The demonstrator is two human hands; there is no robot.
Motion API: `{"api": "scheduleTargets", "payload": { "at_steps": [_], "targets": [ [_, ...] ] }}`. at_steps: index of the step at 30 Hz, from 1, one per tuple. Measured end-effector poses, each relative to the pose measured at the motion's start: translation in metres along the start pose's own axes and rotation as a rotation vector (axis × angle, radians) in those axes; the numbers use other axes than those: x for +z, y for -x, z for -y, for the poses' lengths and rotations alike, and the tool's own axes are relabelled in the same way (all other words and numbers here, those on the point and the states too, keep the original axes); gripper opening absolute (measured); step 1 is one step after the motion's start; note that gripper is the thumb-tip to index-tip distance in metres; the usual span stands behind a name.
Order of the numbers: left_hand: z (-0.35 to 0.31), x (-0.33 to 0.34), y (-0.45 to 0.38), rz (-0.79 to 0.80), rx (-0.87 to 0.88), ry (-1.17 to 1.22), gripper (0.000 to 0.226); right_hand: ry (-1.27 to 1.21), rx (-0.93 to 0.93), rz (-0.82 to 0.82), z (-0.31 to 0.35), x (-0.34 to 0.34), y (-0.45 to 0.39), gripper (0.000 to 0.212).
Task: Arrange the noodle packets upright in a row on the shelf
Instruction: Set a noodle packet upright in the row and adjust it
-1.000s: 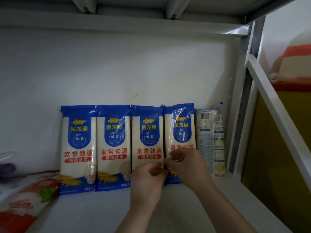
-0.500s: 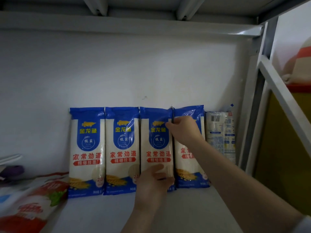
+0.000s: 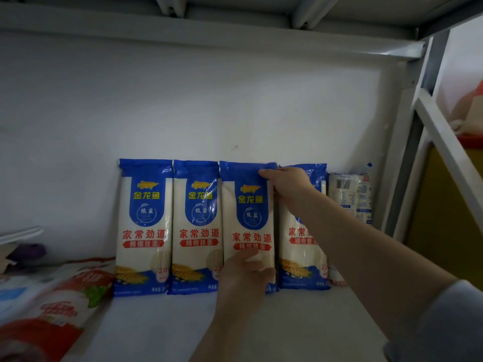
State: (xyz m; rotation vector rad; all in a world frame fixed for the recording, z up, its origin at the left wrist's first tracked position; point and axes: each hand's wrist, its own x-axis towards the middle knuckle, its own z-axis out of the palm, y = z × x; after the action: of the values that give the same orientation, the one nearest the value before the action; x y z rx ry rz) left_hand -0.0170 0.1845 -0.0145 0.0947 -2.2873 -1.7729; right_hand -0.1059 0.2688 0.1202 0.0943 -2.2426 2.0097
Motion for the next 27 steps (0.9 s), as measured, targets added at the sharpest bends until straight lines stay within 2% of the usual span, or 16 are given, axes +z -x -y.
{"api": "scheduleTargets", "payload": {
  "at_steps": [3, 6, 11, 13, 18, 21, 25, 27],
  "targets": [
    [0.0, -0.004, 0.0, 0.019, 0.036, 0.091, 0.035, -0.11, 0.002, 0.055, 0.002, -0.005, -0.001, 0.018],
    [0.002, -0.007, -0.003, -0.052, 0.03, 0.175, 0.025, -0.131, -0.04, 0.049, 0.0, -0.011, -0.004, 0.025],
    [-0.004, -0.017, -0.005, -0.149, 0.07, 0.184, 0.03, -0.216, -0.073, 0.162, -0.006, -0.019, -0.005, 0.024],
    [-0.005, -0.022, -0.004, -0.21, 0.093, 0.175, 0.035, -0.203, -0.098, 0.217, -0.004, -0.023, -0.006, 0.015],
    [-0.009, -0.028, -0.002, -0.333, 0.13, 0.191, 0.033, -0.06, -0.192, 0.225, 0.004, -0.03, -0.005, 0.027],
    [-0.012, -0.029, -0.001, -0.33, 0.191, 0.199, 0.029, -0.071, -0.228, 0.233, 0.0, -0.03, -0.002, 0.028],
    [-0.012, -0.033, -0.004, -0.287, 0.229, 0.184, 0.04, -0.1, -0.247, 0.263, -0.004, -0.029, -0.002, 0.02],
    [-0.009, -0.036, -0.007, -0.245, 0.241, 0.17, 0.039, -0.09, -0.266, 0.256, -0.003, -0.026, -0.002, 0.023]
  ]
}}
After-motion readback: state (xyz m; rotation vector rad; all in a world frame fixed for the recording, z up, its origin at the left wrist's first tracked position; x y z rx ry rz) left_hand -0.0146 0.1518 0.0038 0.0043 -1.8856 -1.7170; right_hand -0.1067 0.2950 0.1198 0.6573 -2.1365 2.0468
